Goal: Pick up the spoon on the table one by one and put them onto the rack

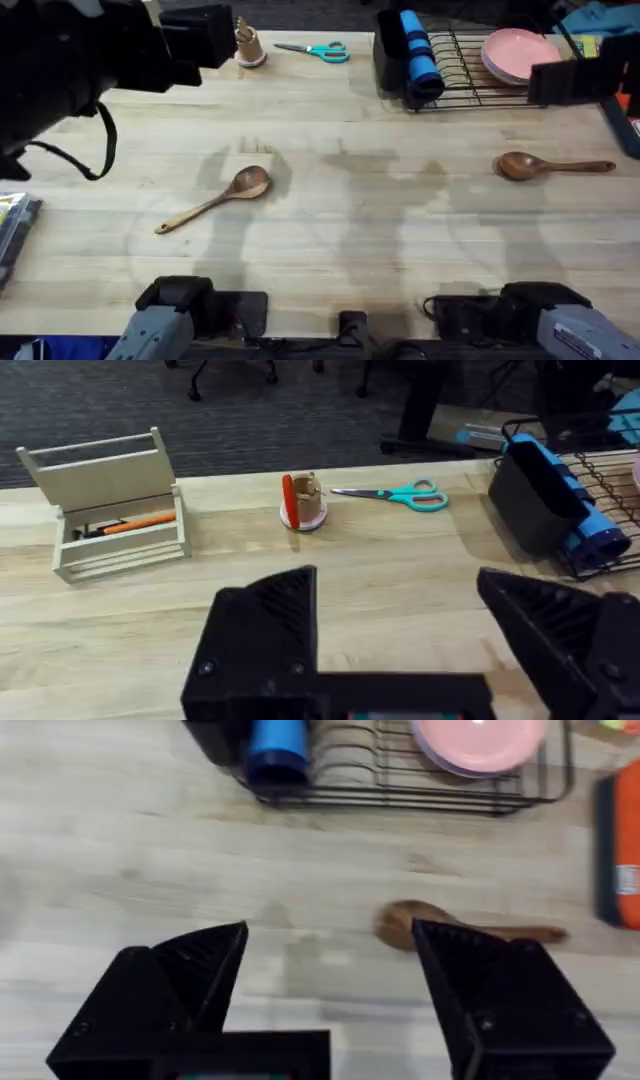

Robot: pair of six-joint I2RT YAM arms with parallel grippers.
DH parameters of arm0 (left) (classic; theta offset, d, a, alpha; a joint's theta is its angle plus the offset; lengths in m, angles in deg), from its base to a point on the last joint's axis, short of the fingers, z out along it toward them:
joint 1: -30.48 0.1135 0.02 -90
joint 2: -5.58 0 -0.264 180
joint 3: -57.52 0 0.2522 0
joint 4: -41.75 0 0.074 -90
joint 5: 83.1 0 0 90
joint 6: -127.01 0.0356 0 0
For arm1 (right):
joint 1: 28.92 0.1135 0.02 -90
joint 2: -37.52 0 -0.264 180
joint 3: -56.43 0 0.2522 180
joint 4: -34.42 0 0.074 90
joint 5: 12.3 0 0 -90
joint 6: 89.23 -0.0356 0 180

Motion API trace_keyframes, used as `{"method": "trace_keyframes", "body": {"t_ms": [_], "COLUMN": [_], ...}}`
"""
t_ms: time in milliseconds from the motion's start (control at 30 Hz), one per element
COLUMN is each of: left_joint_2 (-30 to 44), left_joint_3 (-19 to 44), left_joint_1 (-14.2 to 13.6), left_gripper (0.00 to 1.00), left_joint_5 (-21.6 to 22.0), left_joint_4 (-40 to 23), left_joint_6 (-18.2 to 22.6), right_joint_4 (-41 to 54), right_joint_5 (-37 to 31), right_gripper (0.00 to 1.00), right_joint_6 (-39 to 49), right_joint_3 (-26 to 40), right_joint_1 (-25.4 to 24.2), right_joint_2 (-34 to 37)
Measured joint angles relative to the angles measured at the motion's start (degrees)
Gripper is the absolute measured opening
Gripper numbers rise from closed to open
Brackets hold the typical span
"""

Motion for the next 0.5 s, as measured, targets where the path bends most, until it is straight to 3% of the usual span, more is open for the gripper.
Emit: {"method": "trace_keyframes", "body": {"t_ms": [133,500], "left_joint_2": [0.0,0.0], "left_joint_3": [0.02,0.01], "left_joint_1": [0.0,0.0], "left_gripper": [0.993,0.993], "left_joint_5": [-0.01,-0.01], "left_joint_4": [0.0,0.0], "left_joint_6": [-0.01,0.01], "right_joint_4": [1.4,2.28], "right_joint_5": [-2.13,-3.44], "right_gripper": [0.995,0.993], "right_joint_6": [3.71,8.22], "right_joint_3": [0.0,0.04], "right_joint_1": [-3.55,-22.97], "right_joint_2": [0.74,9.75]}}
